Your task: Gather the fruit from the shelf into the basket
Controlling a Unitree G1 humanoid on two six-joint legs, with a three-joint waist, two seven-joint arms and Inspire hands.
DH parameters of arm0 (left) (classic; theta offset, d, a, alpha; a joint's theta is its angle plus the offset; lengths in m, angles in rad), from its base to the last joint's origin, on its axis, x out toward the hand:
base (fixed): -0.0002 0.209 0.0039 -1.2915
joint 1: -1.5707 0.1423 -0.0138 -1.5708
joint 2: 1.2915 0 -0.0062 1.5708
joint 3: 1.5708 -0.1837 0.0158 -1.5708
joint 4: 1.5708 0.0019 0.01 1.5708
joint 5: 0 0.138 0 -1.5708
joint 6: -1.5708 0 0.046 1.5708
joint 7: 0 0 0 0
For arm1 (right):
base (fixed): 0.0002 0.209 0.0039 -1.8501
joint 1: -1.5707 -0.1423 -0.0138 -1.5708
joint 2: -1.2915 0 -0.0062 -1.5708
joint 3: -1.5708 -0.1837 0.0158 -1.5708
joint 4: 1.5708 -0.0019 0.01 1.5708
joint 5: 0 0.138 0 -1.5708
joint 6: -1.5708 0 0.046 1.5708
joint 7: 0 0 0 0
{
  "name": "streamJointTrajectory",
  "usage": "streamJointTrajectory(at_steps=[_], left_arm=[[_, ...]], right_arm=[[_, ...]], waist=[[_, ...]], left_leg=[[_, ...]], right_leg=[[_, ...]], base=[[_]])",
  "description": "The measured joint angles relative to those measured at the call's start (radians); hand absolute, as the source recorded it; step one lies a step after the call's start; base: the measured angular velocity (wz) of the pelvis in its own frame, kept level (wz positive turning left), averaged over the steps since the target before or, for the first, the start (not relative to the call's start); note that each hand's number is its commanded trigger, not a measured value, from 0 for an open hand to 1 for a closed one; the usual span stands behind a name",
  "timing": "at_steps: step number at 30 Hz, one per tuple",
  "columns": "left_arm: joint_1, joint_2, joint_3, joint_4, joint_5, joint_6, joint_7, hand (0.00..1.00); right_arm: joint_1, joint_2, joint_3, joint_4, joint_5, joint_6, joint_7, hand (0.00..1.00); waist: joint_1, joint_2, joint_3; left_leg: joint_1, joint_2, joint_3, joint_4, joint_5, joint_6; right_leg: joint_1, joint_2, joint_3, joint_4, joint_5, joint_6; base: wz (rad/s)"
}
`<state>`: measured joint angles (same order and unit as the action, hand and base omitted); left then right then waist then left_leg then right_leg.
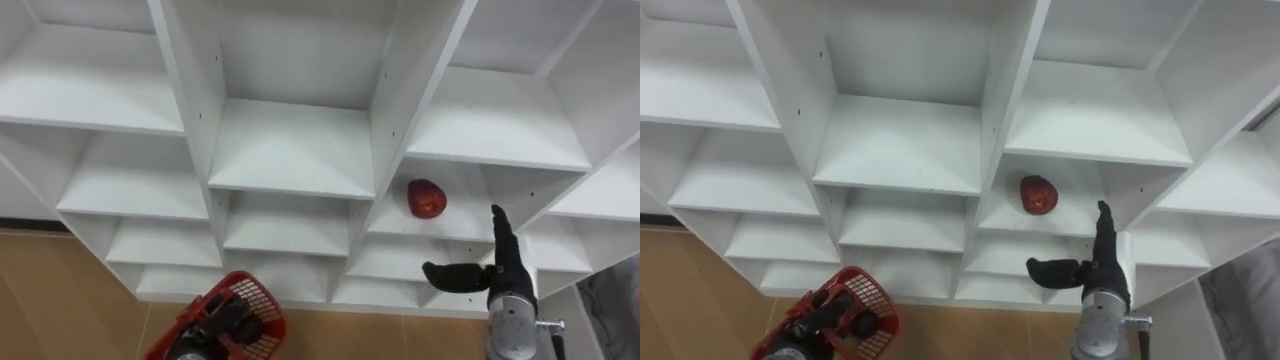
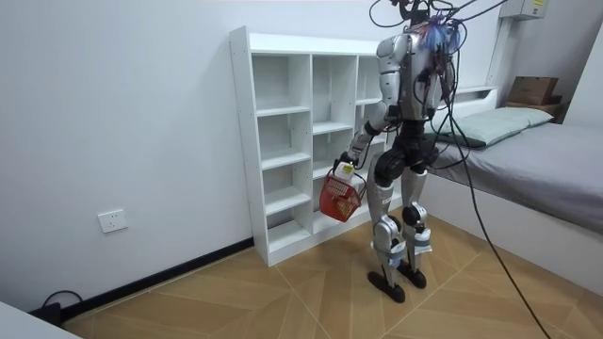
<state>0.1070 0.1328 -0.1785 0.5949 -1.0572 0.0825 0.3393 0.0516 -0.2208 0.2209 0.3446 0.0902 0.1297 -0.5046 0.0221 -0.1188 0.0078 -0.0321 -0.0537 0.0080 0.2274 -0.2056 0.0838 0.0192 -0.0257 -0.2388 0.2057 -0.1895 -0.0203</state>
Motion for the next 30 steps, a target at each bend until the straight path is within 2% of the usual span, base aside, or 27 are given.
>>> streamJointTrajectory(at_steps=[3,8,13,17,20,26,30], left_arm=[[0.003,0.002,0.006,0.0,0.009,0.0,-0.021,1.0],[0.012,0.016,0.01,0.0,0.077,0.006,-0.046,1.0],[0.012,0.03,0.02,0.019,0.1,0.007,-0.078,1.0],[0.009,0.044,0.018,0.039,0.23,0.007,-0.118,1.0],[-0.01,0.042,0.015,0.09,0.28,0.008,-0.141,1.0],[-0.054,0.033,0.009,0.153,0.286,0.004,-0.178,1.0],[-0.07,0.033,-0.01,0.171,0.306,-0.003,-0.186,1.0]], right_arm=[[-0.032,-0.021,-0.011,0.036,0.001,0.0,-0.033,0.0],[-0.08,-0.031,-0.018,0.049,0.024,0.001,-0.063,0.0],[-0.131,-0.036,-0.02,0.109,0.113,0.001,-0.082,0.0],[-0.212,-0.06,-0.043,0.163,0.139,-0.001,-0.107,0.0],[-0.27,-0.062,-0.046,0.219,0.137,-0.009,-0.121,0.0],[-0.341,-0.063,-0.046,0.325,0.137,-0.009,-0.139,0.0],[-0.416,-0.063,-0.047,0.399,0.129,-0.009,-0.144,0.0]], waist=[[0.013,-0.005,0.0016],[0.011,-0.009,0.002],[0.027,-0.01,0.0023],[0.041,-0.008,0.0035],[0.045,-0.005,0.0052],[0.085,-0.005,0.008],[0.088,-0.005,0.0124]], left_leg=[[-0.019,-0.002,-0.015,0.011,0.0,0.0],[-0.071,-0.007,-0.039,0.043,0.0,0.0],[-0.092,-0.011,-0.051,0.057,0.0,0.0],[-0.137,-0.011,-0.064,0.086,0.0,0.0],[-0.168,-0.011,-0.075,0.104,0.0,0.0],[-0.223,-0.012,-0.075,0.116,0.005,0.001],[-0.259,-0.013,-0.075,0.122,0.009,0.003]], right_leg=[[-0.007,-0.001,-0.014,0.0,0.0,0.0],[-0.034,-0.001,-0.016,0.0,0.0,0.0],[-0.046,-0.004,-0.022,0.001,0.0,0.0],[-0.082,-0.005,-0.034,0.02,0.0,0.0],[-0.109,-0.006,-0.041,0.037,0.0,-0.001],[-0.171,-0.011,-0.038,0.071,-0.001,-0.001],[-0.212,-0.015,-0.039,0.091,-0.001,-0.001]], base=[[0.14],[0.17],[0.08],[0.1],[0.09],[0.01],[0.0]])
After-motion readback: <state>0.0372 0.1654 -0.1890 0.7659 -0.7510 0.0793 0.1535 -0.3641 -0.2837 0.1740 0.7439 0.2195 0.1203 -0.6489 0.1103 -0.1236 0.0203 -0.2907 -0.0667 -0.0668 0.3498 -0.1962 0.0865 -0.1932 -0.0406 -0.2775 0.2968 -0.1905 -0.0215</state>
